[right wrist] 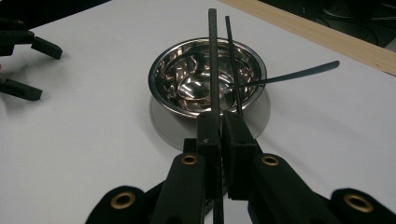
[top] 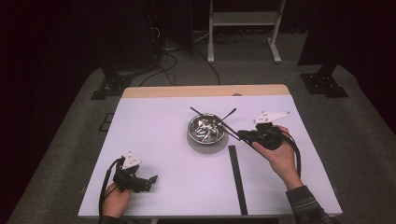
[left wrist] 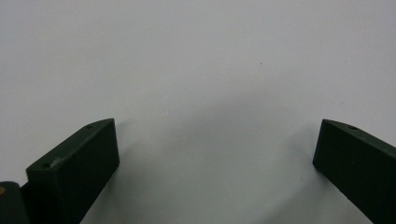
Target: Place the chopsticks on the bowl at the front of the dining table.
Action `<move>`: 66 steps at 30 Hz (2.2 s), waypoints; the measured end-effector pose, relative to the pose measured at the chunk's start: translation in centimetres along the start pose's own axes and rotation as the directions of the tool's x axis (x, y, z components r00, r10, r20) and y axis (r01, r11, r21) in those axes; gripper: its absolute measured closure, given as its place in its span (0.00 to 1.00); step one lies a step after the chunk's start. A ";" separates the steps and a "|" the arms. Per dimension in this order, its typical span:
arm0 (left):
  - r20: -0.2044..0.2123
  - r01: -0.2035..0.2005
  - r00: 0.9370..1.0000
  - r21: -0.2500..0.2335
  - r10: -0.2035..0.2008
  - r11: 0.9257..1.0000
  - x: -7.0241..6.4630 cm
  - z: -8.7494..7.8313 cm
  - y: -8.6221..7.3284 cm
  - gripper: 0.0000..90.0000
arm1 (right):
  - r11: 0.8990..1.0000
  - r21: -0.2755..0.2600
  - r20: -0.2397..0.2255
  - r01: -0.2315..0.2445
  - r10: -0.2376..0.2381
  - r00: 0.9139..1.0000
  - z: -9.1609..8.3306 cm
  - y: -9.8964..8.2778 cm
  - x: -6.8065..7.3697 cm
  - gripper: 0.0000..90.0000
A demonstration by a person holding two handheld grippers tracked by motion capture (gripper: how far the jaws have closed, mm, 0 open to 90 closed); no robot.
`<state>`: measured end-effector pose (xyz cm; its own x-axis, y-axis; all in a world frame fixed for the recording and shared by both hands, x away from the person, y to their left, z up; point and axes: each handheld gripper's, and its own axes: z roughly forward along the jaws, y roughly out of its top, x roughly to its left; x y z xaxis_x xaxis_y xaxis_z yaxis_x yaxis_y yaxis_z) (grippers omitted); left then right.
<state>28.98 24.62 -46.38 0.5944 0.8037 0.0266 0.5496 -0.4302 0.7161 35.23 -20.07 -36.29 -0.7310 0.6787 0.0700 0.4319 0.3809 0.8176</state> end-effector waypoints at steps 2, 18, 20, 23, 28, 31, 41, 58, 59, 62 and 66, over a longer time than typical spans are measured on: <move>0.000 0.000 1.000 0.000 0.000 1.000 0.0 0.0 0.0 0.00 | 1.000 0.002 -0.004 0.000 0.000 1.000 0.2 0.2 0.1 0.95; 0.001 0.003 1.000 -0.002 -0.003 1.000 0.0 0.0 0.0 0.00 | 1.000 0.003 -0.035 0.007 -0.007 0.999 2.7 1.8 0.6 0.95; 0.001 0.002 1.000 -0.002 -0.002 1.000 0.0 0.0 0.0 0.00 | 1.000 0.005 -0.039 0.008 -0.008 0.999 3.1 2.0 0.7 0.95; 0.000 0.001 1.000 -0.002 -0.001 1.000 0.0 0.0 0.0 0.00 | 1.000 0.005 -0.041 0.005 -0.005 0.999 3.7 2.3 0.8 0.95; 0.000 -0.001 1.000 0.000 0.001 1.000 0.0 0.0 0.0 0.00 | 1.000 0.007 -0.043 0.006 -0.005 0.999 4.7 3.0 0.8 0.95; 0.000 -0.001 1.000 0.000 0.001 1.000 0.0 0.0 0.0 0.00 | 1.000 0.014 -0.045 0.008 -0.007 0.999 5.4 3.3 0.9 0.95; 0.000 -0.001 1.000 0.000 0.001 1.000 0.0 0.0 0.0 0.00 | 0.999 0.034 -0.044 0.016 -0.015 0.999 7.9 4.3 1.2 0.95; 0.001 0.001 1.000 -0.001 -0.001 1.000 0.0 0.0 0.0 0.00 | 0.996 0.083 -0.019 0.020 -0.019 1.000 12.5 5.3 1.7 0.95; 0.001 0.001 1.000 -0.002 -0.001 1.000 0.0 0.0 0.0 0.00 | 0.996 0.087 -0.016 0.020 -0.019 1.000 12.7 5.3 1.7 0.95; 0.001 0.002 1.000 -0.002 -0.002 1.000 0.0 0.0 0.0 0.00 | 0.995 0.100 -0.011 0.016 -0.015 1.000 13.4 5.3 1.7 0.95; 0.001 0.003 1.000 -0.003 -0.003 1.000 0.0 0.0 0.0 0.00 | 0.994 0.105 -0.006 0.019 -0.019 1.000 13.9 5.4 1.7 0.95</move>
<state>28.99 24.61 -46.42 0.5934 0.8046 0.0239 0.5493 -0.4265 0.7186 43.68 -8.13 -39.68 -0.7423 0.6676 0.0581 0.4709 0.4580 0.7540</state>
